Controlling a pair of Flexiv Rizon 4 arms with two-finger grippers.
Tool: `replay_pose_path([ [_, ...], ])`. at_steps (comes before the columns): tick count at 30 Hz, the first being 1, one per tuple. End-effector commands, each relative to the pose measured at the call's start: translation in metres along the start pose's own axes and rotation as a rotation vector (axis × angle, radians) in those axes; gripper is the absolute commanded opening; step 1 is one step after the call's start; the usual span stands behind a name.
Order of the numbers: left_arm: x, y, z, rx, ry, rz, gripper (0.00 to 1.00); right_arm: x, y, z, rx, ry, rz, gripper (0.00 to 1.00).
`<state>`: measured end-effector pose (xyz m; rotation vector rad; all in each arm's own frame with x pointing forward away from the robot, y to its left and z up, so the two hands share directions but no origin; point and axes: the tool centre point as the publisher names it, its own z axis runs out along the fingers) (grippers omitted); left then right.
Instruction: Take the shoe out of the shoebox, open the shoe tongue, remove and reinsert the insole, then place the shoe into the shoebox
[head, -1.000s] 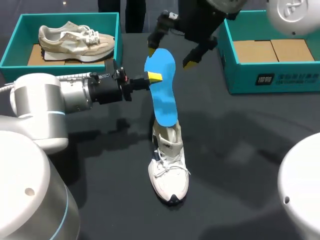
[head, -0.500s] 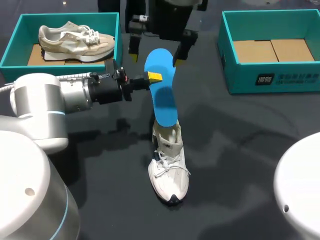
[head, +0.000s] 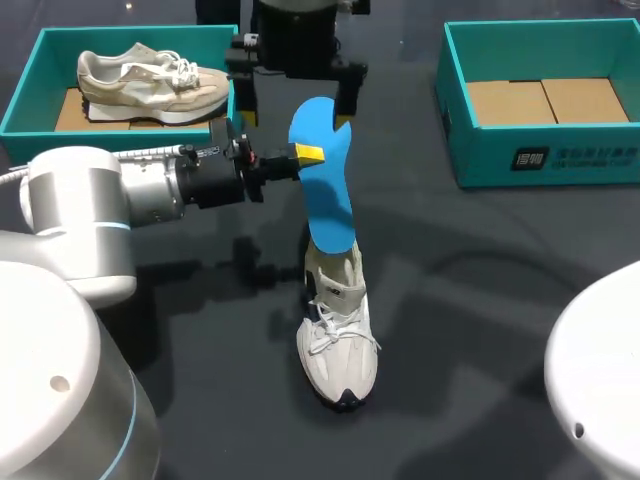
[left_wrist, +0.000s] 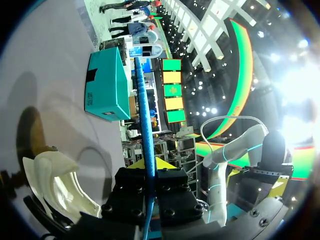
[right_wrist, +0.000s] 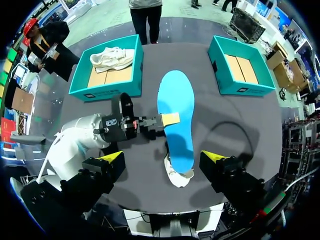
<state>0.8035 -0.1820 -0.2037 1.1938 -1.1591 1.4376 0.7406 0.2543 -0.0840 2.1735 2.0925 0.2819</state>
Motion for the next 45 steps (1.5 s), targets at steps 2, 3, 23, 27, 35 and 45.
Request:
replay_pose_path([
  [2,0.0,0.0,0.0,0.001,0.0,0.0,0.0,-0.013,-0.006,-0.004,-0.007,0.084,0.03,1.0],
  [3,0.0,0.0,0.0,0.001,0.0,0.0,0.0,-0.016,-0.006,-0.004,-0.005,0.101,0.039,1.0],
  [23,0.0,0.0,0.0,0.001,0.0,0.0,0.0,-0.062,-0.014,0.008,0.065,0.51,0.172,1.0],
  [27,0.0,0.0,0.0,0.001,0.0,0.0,0.0,-0.075,-0.018,0.015,0.067,0.602,0.143,1.0],
  [35,0.0,0.0,0.0,0.001,0.0,0.0,0.0,-0.101,-0.027,0.021,0.051,0.755,0.058,1.0],
  [45,0.0,0.0,0.0,0.001,0.0,0.0,0.0,-0.109,-0.026,0.044,0.063,0.921,0.045,1.0],
])
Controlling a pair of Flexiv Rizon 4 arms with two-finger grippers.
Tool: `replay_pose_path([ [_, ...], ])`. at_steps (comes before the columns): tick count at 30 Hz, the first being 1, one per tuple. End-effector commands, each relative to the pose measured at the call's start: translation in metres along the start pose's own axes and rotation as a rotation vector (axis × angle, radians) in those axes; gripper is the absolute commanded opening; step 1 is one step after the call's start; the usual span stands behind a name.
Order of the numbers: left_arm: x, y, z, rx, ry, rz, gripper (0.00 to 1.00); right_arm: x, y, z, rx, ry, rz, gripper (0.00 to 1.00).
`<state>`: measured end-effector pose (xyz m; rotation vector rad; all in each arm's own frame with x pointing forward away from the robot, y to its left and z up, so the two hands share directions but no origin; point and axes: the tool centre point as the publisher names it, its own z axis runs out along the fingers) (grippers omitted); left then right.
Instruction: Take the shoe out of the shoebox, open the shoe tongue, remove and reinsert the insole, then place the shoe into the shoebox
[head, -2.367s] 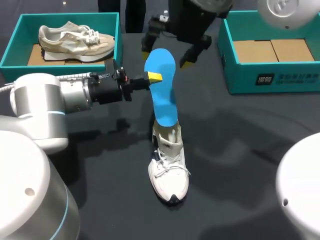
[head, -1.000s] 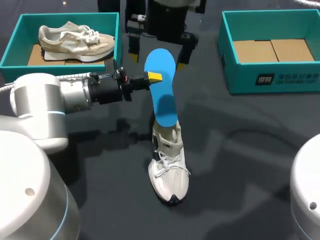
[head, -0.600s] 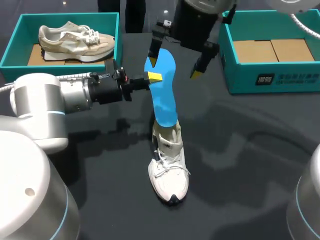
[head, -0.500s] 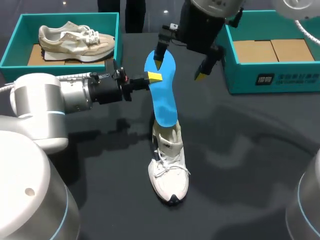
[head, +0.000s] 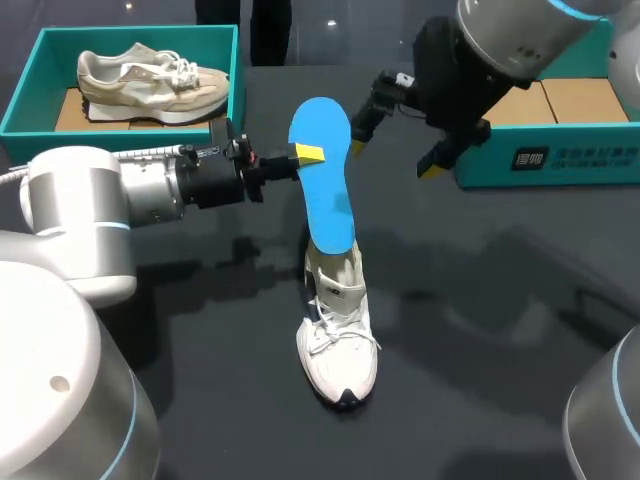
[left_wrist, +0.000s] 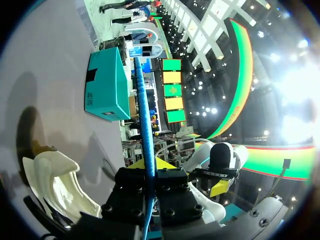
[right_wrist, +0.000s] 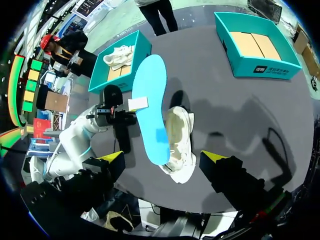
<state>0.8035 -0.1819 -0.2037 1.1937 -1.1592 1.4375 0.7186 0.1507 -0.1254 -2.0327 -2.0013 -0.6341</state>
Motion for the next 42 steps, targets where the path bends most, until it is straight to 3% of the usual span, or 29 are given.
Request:
replay_pose_path([
  [1,0.0,0.0,0.0,0.001,0.0,0.0,0.0,-0.011,0.002,0.015,0.008,0.524,0.019,1.0],
  [24,0.0,0.0,0.0,0.001,0.0,0.0,0.0,-0.027,0.002,0.047,-0.003,0.745,0.168,1.0],
  [32,0.011,-0.003,-0.002,-0.062,0.03,0.176,0.0,-0.027,0.008,0.055,0.029,0.791,0.18,1.0],
  [42,0.025,-0.016,-0.009,-0.08,0.102,0.439,0.0,-0.026,0.016,0.059,0.045,0.851,0.174,1.0],
])
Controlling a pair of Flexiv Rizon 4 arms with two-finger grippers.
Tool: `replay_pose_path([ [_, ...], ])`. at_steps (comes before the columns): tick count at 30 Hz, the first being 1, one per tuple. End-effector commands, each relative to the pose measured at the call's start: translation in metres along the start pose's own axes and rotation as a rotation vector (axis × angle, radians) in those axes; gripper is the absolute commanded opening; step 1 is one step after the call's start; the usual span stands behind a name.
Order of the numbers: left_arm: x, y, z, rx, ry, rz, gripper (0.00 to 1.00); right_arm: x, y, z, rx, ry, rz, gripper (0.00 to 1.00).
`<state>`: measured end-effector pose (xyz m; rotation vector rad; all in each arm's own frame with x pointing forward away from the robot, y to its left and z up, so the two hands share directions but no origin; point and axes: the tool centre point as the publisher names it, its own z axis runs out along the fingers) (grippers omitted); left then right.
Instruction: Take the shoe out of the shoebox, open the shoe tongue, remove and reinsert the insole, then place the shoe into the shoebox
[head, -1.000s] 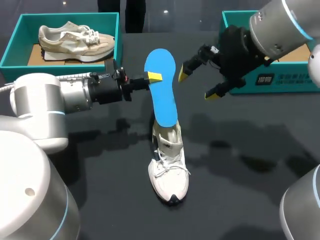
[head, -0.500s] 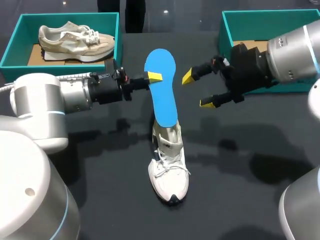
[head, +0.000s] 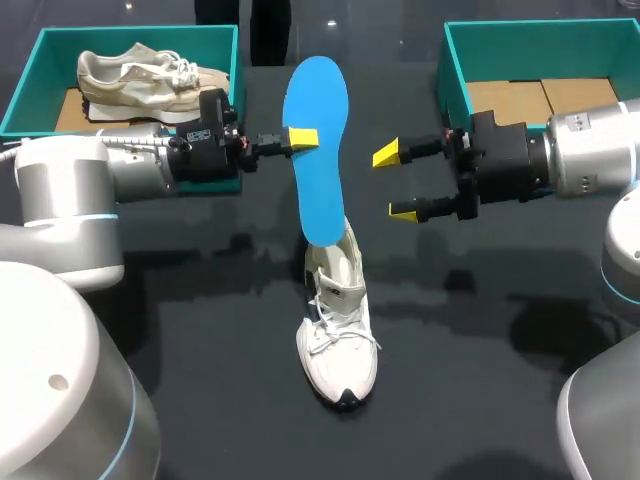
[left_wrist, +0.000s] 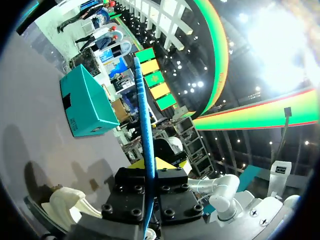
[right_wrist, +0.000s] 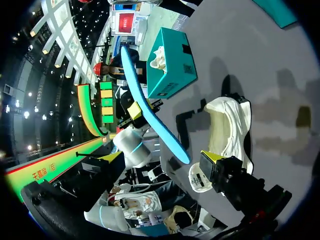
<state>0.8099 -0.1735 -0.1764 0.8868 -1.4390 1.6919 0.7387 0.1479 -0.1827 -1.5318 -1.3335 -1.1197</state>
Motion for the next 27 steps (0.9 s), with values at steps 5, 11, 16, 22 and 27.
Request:
replay_pose_path([
  [5,0.003,-0.007,-0.004,0.061,0.011,0.497,0.0,-0.003,0.006,0.006,0.003,0.066,0.002,1.0],
  [11,0.003,-0.007,-0.004,0.061,0.011,0.497,0.0,-0.003,0.005,0.006,0.019,0.078,0.011,1.0],
  [16,0.003,-0.007,-0.004,0.061,0.011,0.497,0.0,-0.003,0.005,0.006,0.019,0.078,0.011,1.0],
  [22,0.02,-0.01,-0.003,0.024,0.098,0.65,0.0,-0.003,0.005,0.006,0.019,0.078,0.011,1.0],
  [27,0.034,-0.007,0.001,-0.019,0.174,0.864,0.0,-0.003,0.005,0.006,0.019,0.078,0.011,1.0],
])
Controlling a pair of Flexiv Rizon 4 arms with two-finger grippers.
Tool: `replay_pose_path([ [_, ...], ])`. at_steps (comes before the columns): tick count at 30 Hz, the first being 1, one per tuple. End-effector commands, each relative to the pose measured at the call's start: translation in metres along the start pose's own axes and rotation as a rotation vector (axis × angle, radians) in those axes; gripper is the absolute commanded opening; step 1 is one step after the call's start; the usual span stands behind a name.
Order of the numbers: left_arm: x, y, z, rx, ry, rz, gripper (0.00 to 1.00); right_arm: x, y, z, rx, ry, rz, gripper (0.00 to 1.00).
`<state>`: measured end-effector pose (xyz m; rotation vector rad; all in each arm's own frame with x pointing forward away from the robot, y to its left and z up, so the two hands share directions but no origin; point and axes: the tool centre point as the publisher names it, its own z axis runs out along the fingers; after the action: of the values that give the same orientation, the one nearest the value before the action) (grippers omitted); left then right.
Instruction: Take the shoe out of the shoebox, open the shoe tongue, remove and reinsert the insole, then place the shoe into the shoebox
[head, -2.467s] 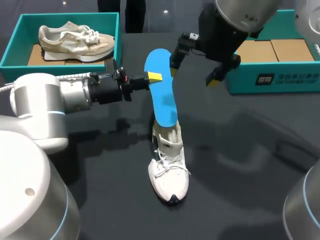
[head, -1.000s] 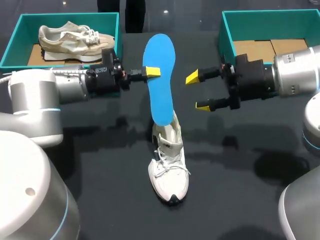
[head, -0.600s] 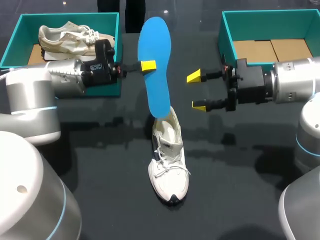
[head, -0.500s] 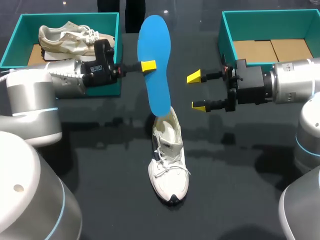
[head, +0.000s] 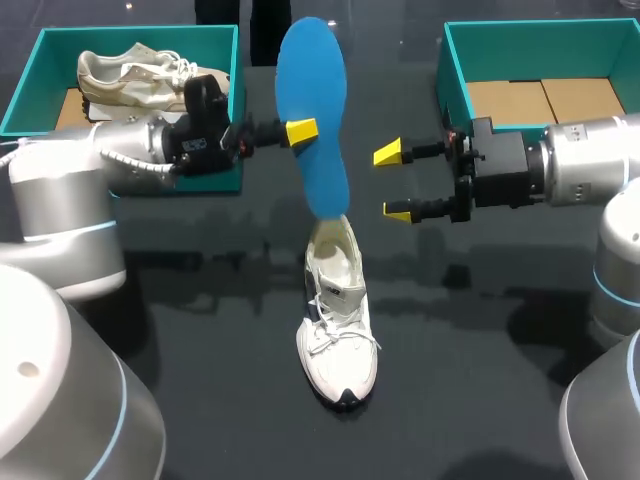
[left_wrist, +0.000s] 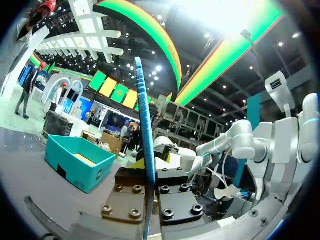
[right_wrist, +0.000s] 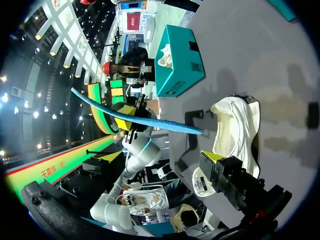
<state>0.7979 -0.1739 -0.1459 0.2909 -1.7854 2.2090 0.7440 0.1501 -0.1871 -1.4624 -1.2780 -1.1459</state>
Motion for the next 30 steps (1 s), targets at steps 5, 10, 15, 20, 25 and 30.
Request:
replay_pose_path([
  [5,-0.001,0.0,-0.002,-0.069,0.089,0.476,0.0,0.0,0.0,0.002,-0.001,-0.002,0.001,1.0],
  [10,-0.012,0.012,-0.012,-0.099,0.139,0.919,0.0,0.0,0.0,0.002,-0.001,-0.002,0.001,1.0],
  [15,-0.012,0.012,-0.012,-0.099,0.139,0.919,0.0,0.0,0.0,0.002,-0.001,-0.002,0.001,1.0],
  [20,-0.01,0.011,-0.01,-0.12,0.15,0.981,0.0,0.0,0.0,0.002,-0.001,-0.002,0.001,1.0],
  [25,-0.004,0.013,-0.008,-0.148,0.244,1.156,0.0,0.0,0.0,0.002,-0.001,-0.002,0.001,1.0],
  [30,-0.001,0.018,-0.008,-0.176,0.276,1.305,0.0,0.0,0.0,0.002,-0.001,-0.002,0.001,1.0],
])
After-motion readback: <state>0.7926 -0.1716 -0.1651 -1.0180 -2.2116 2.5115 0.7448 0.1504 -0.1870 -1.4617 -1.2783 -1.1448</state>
